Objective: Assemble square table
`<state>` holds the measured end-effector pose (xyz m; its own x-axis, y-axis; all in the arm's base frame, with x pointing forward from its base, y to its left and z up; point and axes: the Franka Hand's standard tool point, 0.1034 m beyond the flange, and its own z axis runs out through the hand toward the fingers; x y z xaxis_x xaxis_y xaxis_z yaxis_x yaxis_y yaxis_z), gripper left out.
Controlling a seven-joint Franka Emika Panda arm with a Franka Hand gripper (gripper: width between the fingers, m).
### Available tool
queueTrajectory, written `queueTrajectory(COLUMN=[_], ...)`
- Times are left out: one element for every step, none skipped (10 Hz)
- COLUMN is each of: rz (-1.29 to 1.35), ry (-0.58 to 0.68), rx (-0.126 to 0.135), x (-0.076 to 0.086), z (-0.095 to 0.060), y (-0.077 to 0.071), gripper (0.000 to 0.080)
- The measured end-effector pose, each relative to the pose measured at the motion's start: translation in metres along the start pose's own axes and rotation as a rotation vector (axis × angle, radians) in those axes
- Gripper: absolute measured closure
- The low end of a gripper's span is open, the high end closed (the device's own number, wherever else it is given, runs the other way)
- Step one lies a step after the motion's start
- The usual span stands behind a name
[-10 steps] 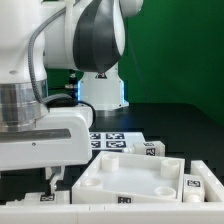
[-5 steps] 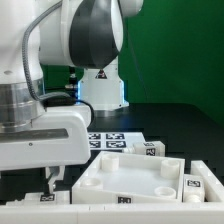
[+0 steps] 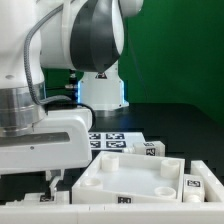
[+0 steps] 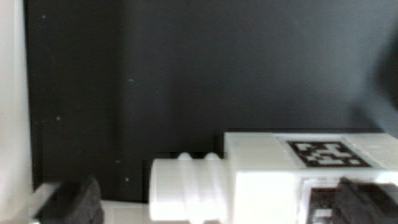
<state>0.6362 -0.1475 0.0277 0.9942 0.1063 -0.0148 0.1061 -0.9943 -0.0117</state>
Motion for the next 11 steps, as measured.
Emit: queueTrajectory(rz=[-0.031,-0.038,-0.021,-0.003,0.001,0.005,0.008,0.011,0.015,0.013,0.012], ry=[0.018,0.032,0.036,0.03,0.023,0.019,0.023,0.024,0.023,0.025,0.025], rx=[-0.009,-0.016,-0.015,-0.015,-0.014,-0.013,-0.016,-0.018,-0.021,-0.023,-0.023], x=[0.003,0.003,0.0,-0.008,-0.016,-0.023,-0.031,-0.04,-0.042,-0.041,-0.041], z=[0.0,-0.001,-0.001,-0.001,0.0,0.0,0.0,0.0,-0.002,-0.001,-0.001], y=[0.002,0.003,0.007,0.011,0.011,0.01,0.009,0.008,0.011,0.011,0.01], gripper=[0.015,0.015,0.015,0.015,0.015,0.015,0.015,0.015,0.015,0.015,0.015])
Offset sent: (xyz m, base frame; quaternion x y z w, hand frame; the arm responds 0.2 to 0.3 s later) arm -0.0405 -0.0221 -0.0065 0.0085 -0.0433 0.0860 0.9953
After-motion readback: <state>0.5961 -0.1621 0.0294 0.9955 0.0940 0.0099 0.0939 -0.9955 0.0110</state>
